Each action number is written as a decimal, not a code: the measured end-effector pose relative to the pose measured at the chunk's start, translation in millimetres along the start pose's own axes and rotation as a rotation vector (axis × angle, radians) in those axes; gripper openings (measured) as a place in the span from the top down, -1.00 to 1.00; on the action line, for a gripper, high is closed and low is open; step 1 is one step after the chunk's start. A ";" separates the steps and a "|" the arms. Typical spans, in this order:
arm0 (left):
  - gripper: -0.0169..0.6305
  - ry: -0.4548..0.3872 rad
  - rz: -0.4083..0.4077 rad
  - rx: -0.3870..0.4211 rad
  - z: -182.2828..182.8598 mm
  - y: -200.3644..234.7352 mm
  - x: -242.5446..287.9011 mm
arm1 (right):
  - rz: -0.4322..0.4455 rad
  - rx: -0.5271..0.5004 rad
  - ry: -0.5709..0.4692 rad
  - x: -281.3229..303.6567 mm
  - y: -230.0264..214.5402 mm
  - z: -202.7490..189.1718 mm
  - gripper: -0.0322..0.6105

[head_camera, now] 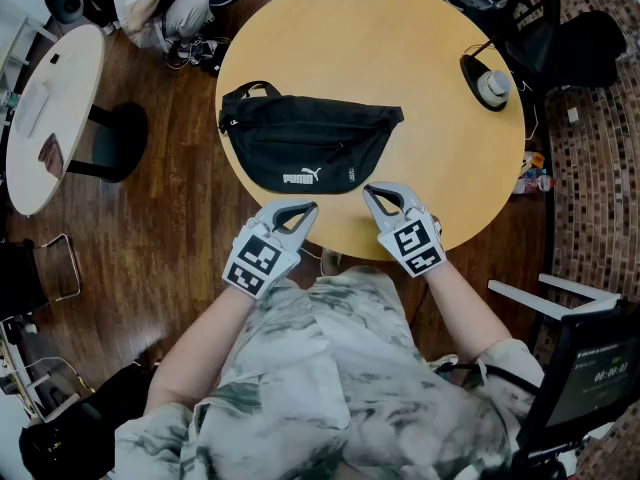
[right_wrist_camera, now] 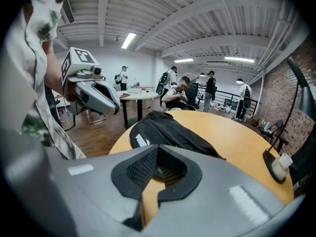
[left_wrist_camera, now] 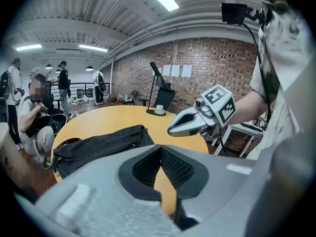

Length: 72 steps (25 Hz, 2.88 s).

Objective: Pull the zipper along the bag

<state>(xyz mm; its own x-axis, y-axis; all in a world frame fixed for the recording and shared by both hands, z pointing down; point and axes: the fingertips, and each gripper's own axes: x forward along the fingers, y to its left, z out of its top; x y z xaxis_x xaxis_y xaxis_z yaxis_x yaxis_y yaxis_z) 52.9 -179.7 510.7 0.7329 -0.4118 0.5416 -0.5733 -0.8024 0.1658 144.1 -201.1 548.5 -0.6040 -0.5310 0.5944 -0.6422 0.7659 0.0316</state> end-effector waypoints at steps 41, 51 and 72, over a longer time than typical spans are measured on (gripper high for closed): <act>0.87 0.433 0.159 0.259 -52.4 95.8 197.6 | 0.083 -0.036 0.213 143.2 -84.1 -73.6 0.88; 0.87 0.404 0.101 0.190 -57.3 101.4 171.1 | 0.057 0.014 0.262 143.7 -88.0 -75.9 0.88; 0.87 0.316 -0.034 0.159 -64.4 151.2 102.5 | -0.111 0.136 0.399 142.5 -94.9 -76.5 0.89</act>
<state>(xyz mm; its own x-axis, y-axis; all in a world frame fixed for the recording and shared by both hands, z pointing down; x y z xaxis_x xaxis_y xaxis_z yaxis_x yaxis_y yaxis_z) 17.8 -315.4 644.4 0.5869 -0.2497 0.7702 -0.4684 -0.8806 0.0714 155.1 -321.7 691.7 -0.3147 -0.4052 0.8583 -0.7658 0.6427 0.0226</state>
